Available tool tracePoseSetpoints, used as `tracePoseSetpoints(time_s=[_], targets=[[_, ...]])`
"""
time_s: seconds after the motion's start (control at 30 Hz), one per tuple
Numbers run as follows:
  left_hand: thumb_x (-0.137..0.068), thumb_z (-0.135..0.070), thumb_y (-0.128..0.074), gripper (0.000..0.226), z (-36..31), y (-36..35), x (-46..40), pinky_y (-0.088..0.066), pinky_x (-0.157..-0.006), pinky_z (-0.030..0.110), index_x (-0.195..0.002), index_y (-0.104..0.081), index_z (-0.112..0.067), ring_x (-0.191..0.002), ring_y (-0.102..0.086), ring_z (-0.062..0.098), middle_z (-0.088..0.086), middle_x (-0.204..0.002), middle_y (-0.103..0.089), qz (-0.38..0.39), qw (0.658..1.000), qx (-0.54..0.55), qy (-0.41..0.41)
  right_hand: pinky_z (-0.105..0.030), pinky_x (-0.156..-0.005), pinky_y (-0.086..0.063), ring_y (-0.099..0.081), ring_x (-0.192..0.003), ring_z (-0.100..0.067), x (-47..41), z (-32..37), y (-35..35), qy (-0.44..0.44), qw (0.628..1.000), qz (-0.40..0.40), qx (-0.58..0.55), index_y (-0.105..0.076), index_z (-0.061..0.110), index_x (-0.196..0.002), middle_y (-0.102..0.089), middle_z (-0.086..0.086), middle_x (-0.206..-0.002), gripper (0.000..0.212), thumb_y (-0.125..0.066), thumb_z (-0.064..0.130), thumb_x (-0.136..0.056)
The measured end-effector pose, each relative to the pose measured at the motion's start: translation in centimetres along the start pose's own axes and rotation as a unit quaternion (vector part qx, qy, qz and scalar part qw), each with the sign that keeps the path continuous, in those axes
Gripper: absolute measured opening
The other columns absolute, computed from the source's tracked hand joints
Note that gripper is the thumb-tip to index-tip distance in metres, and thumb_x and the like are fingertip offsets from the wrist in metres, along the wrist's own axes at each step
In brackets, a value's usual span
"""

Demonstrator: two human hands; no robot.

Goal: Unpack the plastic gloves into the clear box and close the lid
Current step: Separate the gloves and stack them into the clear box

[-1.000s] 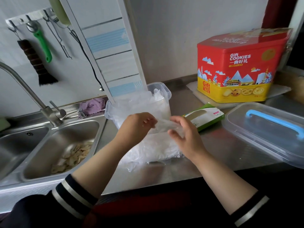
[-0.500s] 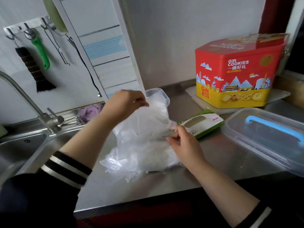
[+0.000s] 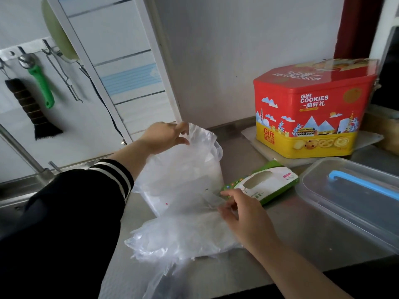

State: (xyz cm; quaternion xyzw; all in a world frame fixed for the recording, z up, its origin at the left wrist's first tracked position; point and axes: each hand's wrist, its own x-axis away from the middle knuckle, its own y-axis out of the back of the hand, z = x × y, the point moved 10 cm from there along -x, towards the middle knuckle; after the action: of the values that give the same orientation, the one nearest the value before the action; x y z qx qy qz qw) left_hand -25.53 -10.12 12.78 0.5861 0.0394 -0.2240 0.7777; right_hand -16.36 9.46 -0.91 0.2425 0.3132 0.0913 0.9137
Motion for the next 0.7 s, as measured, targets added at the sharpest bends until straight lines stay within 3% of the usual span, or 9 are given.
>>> tracePoseSetpoints(time_s=[0.13,0.2,0.33,0.43,0.5,0.6,0.7], targets=[[-0.089,-0.041,-0.059,0.033,-2.1,-1.0,0.7,-0.044,-0.041,0.031,-0.093,-0.038,-0.016,-0.049,-0.057,0.030,0.007,-0.068,-0.061,-0.052,0.985,-0.071,-0.151,-0.038,-0.076,-0.053,-0.063,-0.083,-0.018,0.1,0.0,-0.1,0.007,1.000,-0.007,0.010,-0.063,0.023,-0.112,-0.066,0.008,-0.084,0.028,-0.068,0.030,-0.085],[-0.094,-0.043,-0.049,0.030,-2.5,-1.0,0.8,-0.045,-0.040,0.029,-0.087,-0.045,-0.014,-0.055,-0.056,0.028,0.006,-0.068,-0.057,-0.084,0.972,-0.101,-0.196,-0.038,-0.075,-0.053,-0.063,-0.082,-0.018,0.1,0.1,0.0,0.008,1.000,-0.009,0.011,-0.063,0.024,-0.111,-0.066,0.009,-0.083,0.028,-0.067,0.031,-0.084],[-0.097,-0.045,-0.050,0.035,-2.5,-0.2,0.5,-0.043,-0.054,0.031,-0.082,-0.058,-0.014,-0.068,-0.051,0.027,0.006,-0.078,-0.056,-0.133,0.946,-0.180,-0.236,-0.037,-0.074,-0.053,-0.063,-0.080,-0.016,0.2,0.2,0.1,0.007,1.000,-0.011,0.011,-0.064,0.024,-0.110,-0.065,0.012,-0.081,0.028,-0.069,0.029,-0.083],[-0.096,-0.040,-0.055,0.029,-1.6,1.0,-0.2,-0.041,-0.057,0.032,-0.078,-0.060,-0.017,-0.069,-0.052,0.026,0.003,-0.075,-0.058,-0.116,0.956,-0.179,-0.203,-0.037,-0.071,-0.054,-0.063,-0.075,-0.014,0.2,0.4,0.2,0.016,1.000,-0.020,0.012,-0.065,0.021,-0.106,-0.064,0.013,-0.076,0.028,-0.069,0.028,-0.080],[-0.097,-0.032,-0.052,0.024,-1.1,1.8,-0.5,-0.045,-0.058,0.033,-0.085,-0.065,-0.016,-0.075,-0.057,0.029,0.003,-0.080,-0.064,-0.078,0.980,-0.114,-0.145,-0.036,-0.071,-0.053,-0.063,-0.074,-0.014,0.2,0.3,0.2,0.016,1.000,-0.018,0.013,-0.065,0.020,-0.106,-0.064,0.012,-0.076,0.028,-0.071,0.026,-0.080],[-0.100,-0.027,-0.044,0.023,0.3,0.7,-0.5,-0.047,-0.073,0.034,-0.110,-0.064,-0.023,-0.093,-0.060,0.029,0.001,-0.099,-0.067,0.050,0.997,-0.060,-0.012,-0.037,-0.072,-0.053,-0.063,-0.075,-0.016,0.2,0.3,0.1,0.017,1.000,-0.013,0.015,-0.065,0.019,-0.107,-0.064,0.012,-0.077,0.029,-0.074,0.022,-0.080],[-0.099,-0.040,-0.044,0.023,0.2,-0.5,0.2,-0.044,-0.069,0.031,-0.109,-0.060,-0.026,-0.091,-0.058,0.026,0.001,-0.092,-0.064,0.125,0.990,-0.049,0.035,-0.037,-0.074,-0.052,-0.063,-0.076,-0.016,0.3,0.3,0.0,0.012,1.000,-0.006,0.010,-0.064,0.019,-0.108,-0.065,0.011,-0.078,0.029,-0.074,0.021,-0.081]])
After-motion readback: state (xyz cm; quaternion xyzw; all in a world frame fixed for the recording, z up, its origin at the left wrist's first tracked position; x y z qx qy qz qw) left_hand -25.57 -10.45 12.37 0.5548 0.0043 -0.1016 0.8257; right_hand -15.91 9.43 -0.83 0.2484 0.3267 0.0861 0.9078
